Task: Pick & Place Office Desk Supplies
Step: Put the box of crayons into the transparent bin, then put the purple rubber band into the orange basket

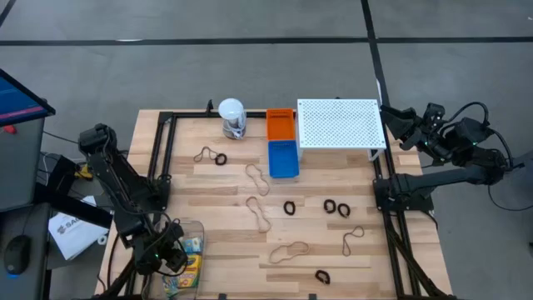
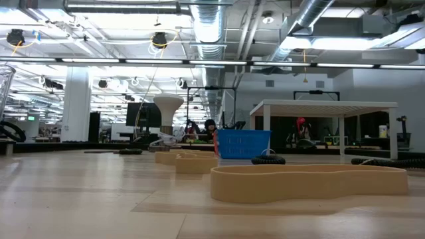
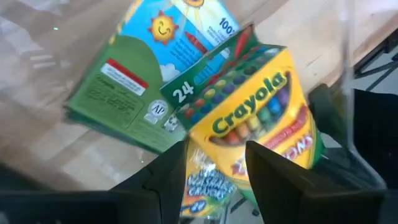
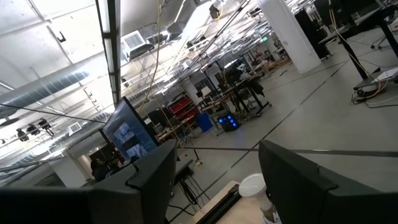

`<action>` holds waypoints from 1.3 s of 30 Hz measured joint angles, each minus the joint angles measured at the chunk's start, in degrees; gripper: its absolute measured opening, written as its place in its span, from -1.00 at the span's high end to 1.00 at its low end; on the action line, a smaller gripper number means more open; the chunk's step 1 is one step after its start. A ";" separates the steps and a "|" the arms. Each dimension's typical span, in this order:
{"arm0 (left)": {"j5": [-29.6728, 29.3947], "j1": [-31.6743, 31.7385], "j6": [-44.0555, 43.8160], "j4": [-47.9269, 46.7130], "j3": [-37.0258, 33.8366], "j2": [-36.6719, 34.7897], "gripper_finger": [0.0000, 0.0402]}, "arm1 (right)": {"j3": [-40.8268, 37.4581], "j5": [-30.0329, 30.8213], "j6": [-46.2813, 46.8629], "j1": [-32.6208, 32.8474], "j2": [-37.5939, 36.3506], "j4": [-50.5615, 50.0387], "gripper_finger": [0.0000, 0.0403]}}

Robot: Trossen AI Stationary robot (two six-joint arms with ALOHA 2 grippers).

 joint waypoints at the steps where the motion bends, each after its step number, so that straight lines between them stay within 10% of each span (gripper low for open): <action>1: -0.11 0.02 0.26 -1.31 0.54 -0.67 0.23 | 0.00 0.02 0.00 0.00 0.00 -0.17 -0.11; 16: 1.77 4.96 13.69 8.44 1.46 1.10 0.38 | 0.00 0.00 0.00 0.00 0.00 -1.78 -0.11; 39: 2.39 -1.41 1.46 -2.45 1.40 -1.02 0.57 | -0.07 0.00 0.13 -0.02 0.00 -1.72 -0.11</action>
